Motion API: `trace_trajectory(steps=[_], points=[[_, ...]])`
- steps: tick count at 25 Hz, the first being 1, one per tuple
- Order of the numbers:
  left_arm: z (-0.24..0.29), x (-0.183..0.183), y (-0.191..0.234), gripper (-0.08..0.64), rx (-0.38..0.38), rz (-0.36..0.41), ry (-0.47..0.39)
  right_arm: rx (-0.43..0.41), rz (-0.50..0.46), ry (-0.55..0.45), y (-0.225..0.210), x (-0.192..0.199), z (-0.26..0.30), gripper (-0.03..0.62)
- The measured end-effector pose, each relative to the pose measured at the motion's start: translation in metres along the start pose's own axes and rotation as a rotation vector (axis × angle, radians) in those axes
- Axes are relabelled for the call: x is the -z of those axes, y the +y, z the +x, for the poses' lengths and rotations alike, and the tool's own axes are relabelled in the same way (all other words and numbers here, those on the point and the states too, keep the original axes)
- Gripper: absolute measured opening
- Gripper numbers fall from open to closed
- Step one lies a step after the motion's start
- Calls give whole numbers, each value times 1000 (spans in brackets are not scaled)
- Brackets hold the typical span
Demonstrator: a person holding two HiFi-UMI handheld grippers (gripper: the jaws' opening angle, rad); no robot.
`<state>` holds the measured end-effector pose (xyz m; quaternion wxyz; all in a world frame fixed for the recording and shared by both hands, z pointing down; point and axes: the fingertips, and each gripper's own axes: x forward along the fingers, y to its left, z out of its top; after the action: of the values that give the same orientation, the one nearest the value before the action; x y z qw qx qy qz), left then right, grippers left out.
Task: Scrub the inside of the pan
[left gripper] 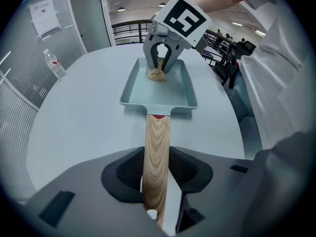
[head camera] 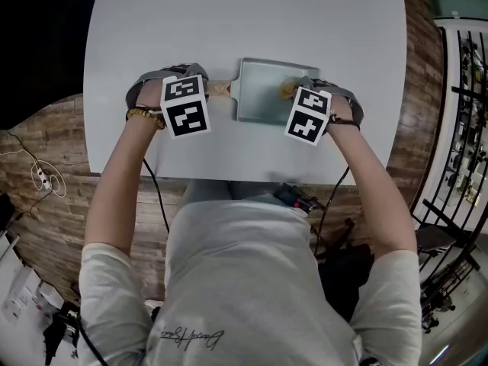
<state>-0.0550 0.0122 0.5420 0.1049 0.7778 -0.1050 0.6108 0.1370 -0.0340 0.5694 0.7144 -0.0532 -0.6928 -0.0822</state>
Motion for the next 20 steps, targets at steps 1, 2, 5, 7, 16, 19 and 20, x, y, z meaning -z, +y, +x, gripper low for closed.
trace_trajectory(steps=[1, 2, 5, 7, 16, 19, 20], points=[[0, 0, 0, 153, 0, -1, 0, -11, 2, 2, 2, 0, 0, 72], [0, 0, 1, 153, -1, -2, 0, -21, 3, 4, 5, 1, 0, 72], [0, -1, 1, 153, -2, -5, 2, -44, 3, 6, 13, 2, -2, 72], [0, -1, 0, 153, 0, -6, 5, -64, 6, 8, 19, 3, -2, 72], [0, 0, -2, 153, 2, -15, 11, -156, 11, 6, 42, 4, -4, 71], [0, 1, -2, 153, 0, -16, 11, -196, 0, 13, 50, 4, -5, 71], [0, 1, -2, 153, -1, -16, 12, -206, -1, 14, 51, 4, -6, 71]])
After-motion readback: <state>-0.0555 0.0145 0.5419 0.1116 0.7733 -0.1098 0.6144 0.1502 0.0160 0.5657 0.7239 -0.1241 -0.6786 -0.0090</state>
